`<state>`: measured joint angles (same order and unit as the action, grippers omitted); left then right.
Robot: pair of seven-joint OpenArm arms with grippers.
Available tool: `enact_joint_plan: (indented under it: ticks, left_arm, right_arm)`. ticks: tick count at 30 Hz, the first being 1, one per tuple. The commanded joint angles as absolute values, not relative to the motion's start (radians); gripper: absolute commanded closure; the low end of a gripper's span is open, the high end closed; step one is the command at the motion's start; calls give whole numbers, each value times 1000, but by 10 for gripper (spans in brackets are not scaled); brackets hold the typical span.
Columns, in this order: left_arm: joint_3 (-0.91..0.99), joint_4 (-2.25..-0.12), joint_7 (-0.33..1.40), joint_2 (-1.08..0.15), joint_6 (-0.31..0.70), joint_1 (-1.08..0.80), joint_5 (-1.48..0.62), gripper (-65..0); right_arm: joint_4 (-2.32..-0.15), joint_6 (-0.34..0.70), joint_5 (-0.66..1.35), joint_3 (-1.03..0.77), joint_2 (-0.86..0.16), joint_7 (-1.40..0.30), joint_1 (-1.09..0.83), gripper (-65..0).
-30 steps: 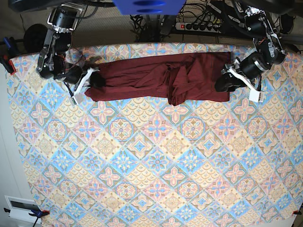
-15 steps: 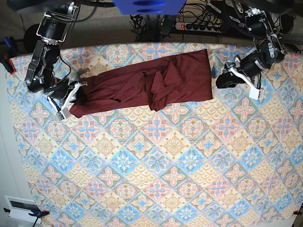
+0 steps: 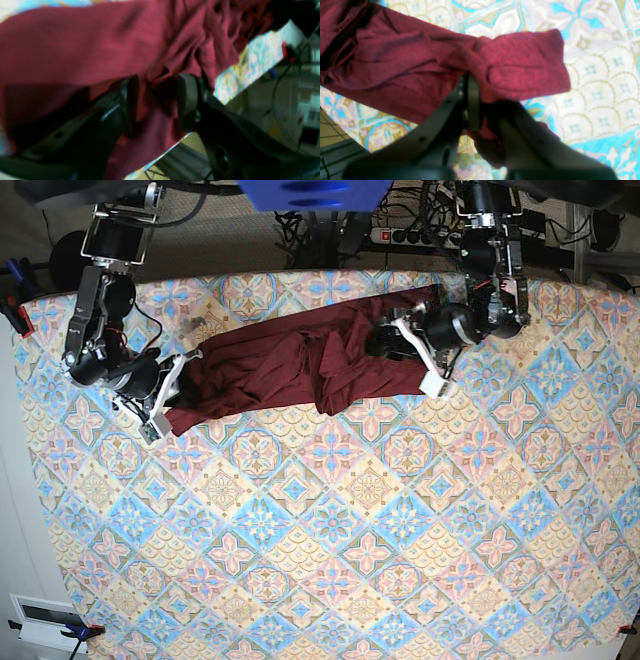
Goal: Layout the t-shirt on the table in an organized manner, then fold the t-shirt properly
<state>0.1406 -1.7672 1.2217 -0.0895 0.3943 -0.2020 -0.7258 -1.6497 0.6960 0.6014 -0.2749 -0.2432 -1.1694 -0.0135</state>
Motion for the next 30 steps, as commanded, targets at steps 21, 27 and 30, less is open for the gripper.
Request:
enact_joint_plan:
  ticks: [21,27,30]
  left_arm:
    - [-16,-1814,1205,-15,407,-145,-739,-230]
    - [312,-1845,1211,-71,407,-151,-923,-230]
    - [435,-1844,1205,-134,407,-177,-964,-230]
  right_arm:
    - [-1672,698,631,-271,-251,-1148,2,0]
    - [-1788,698,680,-200,-251,-1148,1,0]
    - [-1860,698,682,-170,-249,-1148,-2,0]
